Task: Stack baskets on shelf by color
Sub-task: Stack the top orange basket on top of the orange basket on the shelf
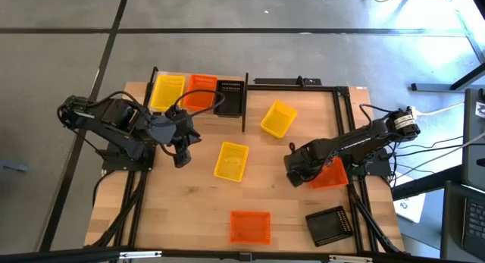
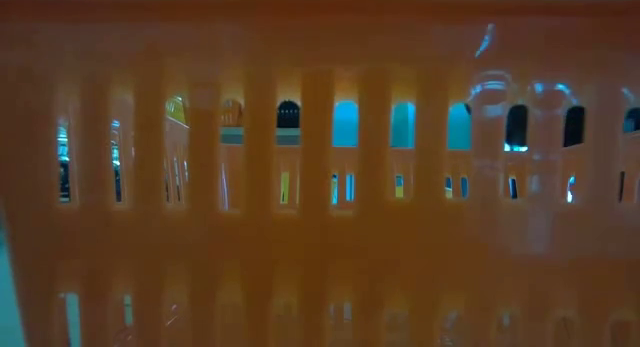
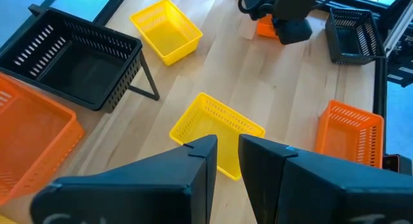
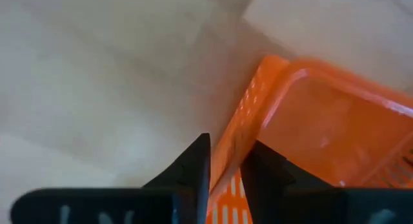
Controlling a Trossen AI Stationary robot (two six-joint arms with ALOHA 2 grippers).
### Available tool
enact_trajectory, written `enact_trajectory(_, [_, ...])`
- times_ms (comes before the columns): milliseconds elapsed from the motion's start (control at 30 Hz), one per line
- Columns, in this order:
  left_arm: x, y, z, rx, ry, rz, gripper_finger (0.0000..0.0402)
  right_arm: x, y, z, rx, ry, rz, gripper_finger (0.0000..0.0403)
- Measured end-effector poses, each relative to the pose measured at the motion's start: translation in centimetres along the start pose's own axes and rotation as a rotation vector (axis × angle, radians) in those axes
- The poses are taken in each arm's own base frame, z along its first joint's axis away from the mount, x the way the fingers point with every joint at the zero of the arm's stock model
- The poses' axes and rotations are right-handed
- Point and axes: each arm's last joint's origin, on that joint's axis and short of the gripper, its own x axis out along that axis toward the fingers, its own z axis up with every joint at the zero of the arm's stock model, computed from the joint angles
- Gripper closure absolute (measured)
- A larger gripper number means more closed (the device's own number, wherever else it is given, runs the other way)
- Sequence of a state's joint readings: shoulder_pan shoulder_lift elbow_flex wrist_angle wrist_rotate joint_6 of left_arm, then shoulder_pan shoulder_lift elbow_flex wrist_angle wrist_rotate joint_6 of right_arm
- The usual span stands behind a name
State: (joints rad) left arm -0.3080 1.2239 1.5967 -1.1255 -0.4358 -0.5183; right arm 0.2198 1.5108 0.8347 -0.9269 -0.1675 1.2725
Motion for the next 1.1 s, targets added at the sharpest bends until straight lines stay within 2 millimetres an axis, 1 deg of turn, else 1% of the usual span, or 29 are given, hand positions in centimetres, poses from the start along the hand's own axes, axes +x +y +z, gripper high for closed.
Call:
enact_trajectory(67, [0.0,0.0,0.0,0.0,0.0,0.0,0.0347,0.4,-0.4,0.0,-0.011,-0.006,-0.016,0.0333])
enact_trajectory(100, [0.0,0.0,0.0,0.0,0.0,0.0,0.0347,0.6,-0.4,0.0,-0.032,-0.005,-0.017,0.0343])
enact_trajectory(167, [0.0,0.0,0.0,-0.001,0.0,0.0,0.0347,0.5,-0.3,0.1,-0.077,-0.008,-0.008,0.0378])
enact_trajectory(200, [0.0,0.0,0.0,-0.002,0.0,0.0,0.0347,0.4,-0.2,0.1,-0.102,-0.009,-0.003,0.0389])
enact_trajectory(300, [0.0,0.0,0.0,-0.003,0.0,0.0,0.0347,-0.7,0.3,0.1,-0.175,-0.034,-0.009,0.0396])
enact_trajectory(367, [0.0,0.0,0.0,-0.003,0.0,0.0,0.0347,-1.8,0.7,0.1,-0.212,-0.034,-0.012,0.04])
enact_trajectory(500, [0.0,0.0,0.0,-0.003,-0.001,0.0,0.0347,-5.1,1.5,-0.3,-0.26,-0.038,-0.039,0.0401])
enact_trajectory(700, [0.0,0.0,0.0,-0.003,-0.001,-0.001,0.0347,-11.2,1.9,-1.0,-0.313,-0.116,-0.118,0.0401])
enact_trajectory(800, [0.0,0.0,0.0,-0.003,-0.001,0.0,0.0347,-14.3,1.8,-1.3,-0.324,-0.188,-0.128,0.0402])
enact_trajectory(933, [0.0,0.1,0.2,-0.007,-0.037,0.046,0.0347,-18.2,2.2,-1.1,-0.327,-0.314,-0.045,0.0402])
enact_trajectory(1033, [0.0,0.1,0.3,-0.001,-0.055,0.06,0.0347,-20.5,2.6,-1.0,-0.404,-0.435,-0.039,0.0402])
enact_trajectory(1100, [0.0,0.1,0.3,0.03,-0.054,0.061,0.0347,-21.5,3.1,-0.8,-0.492,-0.513,-0.064,0.0402])
